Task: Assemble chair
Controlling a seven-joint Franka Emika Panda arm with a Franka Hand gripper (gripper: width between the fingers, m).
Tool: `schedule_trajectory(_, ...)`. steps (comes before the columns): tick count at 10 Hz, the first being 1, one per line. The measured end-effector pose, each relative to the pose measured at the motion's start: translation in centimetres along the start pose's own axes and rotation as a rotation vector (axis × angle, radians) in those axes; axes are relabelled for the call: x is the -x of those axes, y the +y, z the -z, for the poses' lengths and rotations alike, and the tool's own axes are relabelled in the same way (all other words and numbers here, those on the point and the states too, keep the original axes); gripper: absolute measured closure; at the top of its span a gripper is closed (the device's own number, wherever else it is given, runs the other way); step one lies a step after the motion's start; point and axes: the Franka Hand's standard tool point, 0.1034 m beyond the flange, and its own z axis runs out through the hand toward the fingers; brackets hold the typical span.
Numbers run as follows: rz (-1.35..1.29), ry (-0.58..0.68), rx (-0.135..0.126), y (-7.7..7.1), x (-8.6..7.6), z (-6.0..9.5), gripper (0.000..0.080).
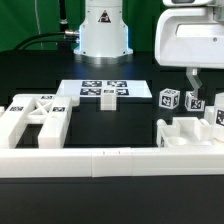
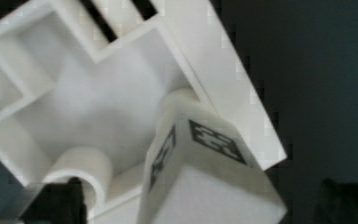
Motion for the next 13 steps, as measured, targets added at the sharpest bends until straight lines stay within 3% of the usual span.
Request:
schedule_trajectory(5, 0.447, 0.001, 0.003, 0.21, -0.73, 0.25, 0.0151)
schedule_trajectory(9, 0.648, 0.004, 0.022, 0.25, -0.74, 0.23, 0.0151)
schedule_trajectory(11, 0.646, 0.004, 0.022, 0.52, -0.86, 0.2, 0.0396)
schedule_trajectory(12, 0.644, 0.004, 0.022, 0.5, -0.86, 0.2, 0.0396)
schedule_trajectory(13, 0.621, 0.004, 0.022, 0.5, -0.85, 0.2, 0.0514)
